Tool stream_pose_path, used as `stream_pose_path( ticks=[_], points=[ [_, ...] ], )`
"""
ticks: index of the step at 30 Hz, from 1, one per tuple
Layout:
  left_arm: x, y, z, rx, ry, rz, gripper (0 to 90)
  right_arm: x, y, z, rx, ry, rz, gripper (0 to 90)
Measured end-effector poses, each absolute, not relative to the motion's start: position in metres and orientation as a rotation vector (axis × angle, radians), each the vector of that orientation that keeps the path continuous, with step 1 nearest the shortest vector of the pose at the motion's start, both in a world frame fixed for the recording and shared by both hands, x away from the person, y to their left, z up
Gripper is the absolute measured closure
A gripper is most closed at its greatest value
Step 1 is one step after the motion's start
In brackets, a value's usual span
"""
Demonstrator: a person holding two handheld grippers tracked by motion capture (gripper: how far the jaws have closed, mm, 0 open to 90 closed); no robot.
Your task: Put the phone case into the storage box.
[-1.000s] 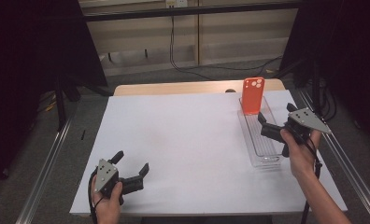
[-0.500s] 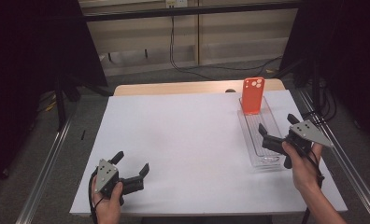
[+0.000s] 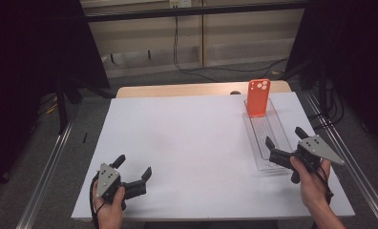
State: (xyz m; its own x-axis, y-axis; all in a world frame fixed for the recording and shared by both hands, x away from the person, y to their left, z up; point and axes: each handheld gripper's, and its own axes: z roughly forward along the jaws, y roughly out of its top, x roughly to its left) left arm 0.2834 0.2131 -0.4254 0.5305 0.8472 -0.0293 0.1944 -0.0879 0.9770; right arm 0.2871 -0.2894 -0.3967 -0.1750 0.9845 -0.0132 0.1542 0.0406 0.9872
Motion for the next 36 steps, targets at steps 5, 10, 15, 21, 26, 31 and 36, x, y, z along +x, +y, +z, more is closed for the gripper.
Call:
stream_pose_path(
  ticks=[5,10,15,21,26,31,36],
  points=[
    [0.283,0.213,-0.425,1.593,0.907,0.692,0.4,0.274,-0.289,-0.396,1.200,1.425,1.243,0.9],
    [0.283,0.213,-0.425,1.593,0.911,0.693,0.4,0.262,-0.290,-0.400,1.196,1.440,1.259,1.0],
    [0.283,0.212,-0.425,1.592,0.913,0.690,0.4,0.256,-0.292,-0.407,1.209,1.457,1.252,1.0],
    [0.282,0.211,-0.425,1.604,0.913,0.699,1.2,0.250,-0.293,-0.412,1.206,1.485,1.243,1.1],
    [0.281,0.211,-0.425,1.592,0.912,0.702,1.0,0.242,-0.297,-0.424,1.231,1.495,1.236,0.8],
    [0.275,0.212,-0.423,1.598,0.926,0.674,0.5,0.238,-0.298,-0.428,1.238,1.507,1.228,0.8],
    [0.275,0.214,-0.424,1.595,0.935,0.709,0.9,0.230,-0.298,-0.431,1.215,1.538,1.240,0.3]
  ],
)
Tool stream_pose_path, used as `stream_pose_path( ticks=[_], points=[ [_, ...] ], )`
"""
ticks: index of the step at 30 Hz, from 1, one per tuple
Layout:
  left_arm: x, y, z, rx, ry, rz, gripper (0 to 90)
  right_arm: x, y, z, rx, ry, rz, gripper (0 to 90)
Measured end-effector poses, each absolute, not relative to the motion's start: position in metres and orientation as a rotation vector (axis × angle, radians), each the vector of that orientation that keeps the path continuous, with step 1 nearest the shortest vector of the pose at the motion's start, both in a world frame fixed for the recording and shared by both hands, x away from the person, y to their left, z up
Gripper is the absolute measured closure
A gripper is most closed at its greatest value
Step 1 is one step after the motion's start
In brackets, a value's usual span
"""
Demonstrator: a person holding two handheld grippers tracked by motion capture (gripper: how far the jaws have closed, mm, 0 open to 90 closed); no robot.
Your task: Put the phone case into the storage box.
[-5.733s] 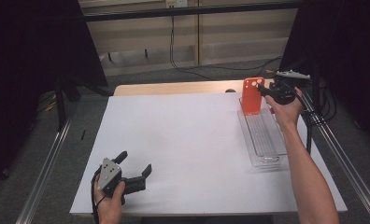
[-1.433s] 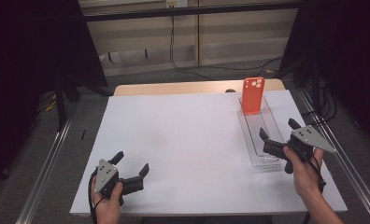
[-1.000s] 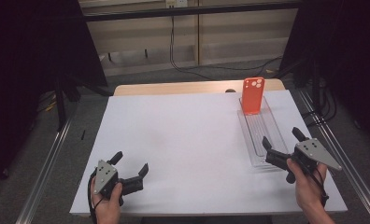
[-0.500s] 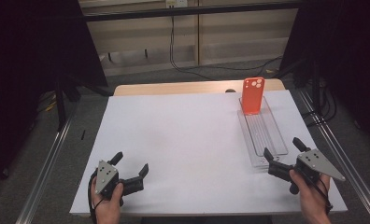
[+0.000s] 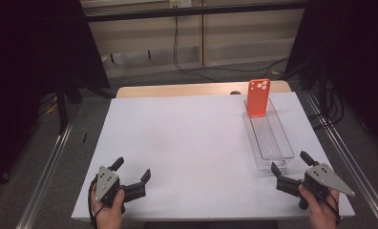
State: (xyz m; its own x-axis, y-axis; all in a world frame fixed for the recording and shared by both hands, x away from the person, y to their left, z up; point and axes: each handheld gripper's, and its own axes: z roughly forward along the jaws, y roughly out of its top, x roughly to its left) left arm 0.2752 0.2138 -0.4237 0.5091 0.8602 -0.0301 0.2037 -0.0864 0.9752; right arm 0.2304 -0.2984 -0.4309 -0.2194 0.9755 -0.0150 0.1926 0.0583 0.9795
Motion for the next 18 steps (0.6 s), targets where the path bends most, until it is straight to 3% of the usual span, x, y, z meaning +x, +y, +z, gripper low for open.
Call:
stream_pose_path(
  ticks=[18],
  points=[
    [0.2794,0.2095,-0.4257,1.614,0.932,0.669,0.6,0.2294,-0.3030,-0.4400,1.243,1.499,1.200,0.0]
  ],
)
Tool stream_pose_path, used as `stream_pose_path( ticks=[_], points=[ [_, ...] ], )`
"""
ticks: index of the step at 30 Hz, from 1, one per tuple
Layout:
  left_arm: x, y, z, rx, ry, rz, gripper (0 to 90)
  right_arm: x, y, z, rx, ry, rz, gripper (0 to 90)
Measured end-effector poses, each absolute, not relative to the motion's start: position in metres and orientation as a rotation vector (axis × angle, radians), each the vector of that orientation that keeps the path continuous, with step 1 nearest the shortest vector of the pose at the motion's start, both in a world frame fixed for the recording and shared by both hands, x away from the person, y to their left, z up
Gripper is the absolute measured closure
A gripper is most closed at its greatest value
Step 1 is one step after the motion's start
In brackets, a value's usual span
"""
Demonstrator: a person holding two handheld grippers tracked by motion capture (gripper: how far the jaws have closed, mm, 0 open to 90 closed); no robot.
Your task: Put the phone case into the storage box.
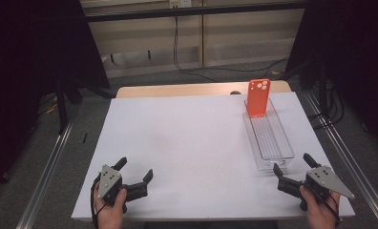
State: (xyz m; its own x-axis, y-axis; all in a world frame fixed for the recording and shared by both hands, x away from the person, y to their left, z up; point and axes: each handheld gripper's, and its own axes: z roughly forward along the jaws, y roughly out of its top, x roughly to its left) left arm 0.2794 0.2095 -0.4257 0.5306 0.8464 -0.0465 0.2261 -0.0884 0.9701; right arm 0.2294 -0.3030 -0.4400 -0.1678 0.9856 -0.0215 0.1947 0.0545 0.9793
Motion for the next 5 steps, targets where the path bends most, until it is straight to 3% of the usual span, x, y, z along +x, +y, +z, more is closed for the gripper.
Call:
stream_pose_path(
  ticks=[5],
  points=[
    [0.2802,0.2095,-0.4252,1.606,0.937,0.679,0.3,0.2290,-0.3024,-0.4401,1.233,1.509,1.212,0.0]
  ],
)
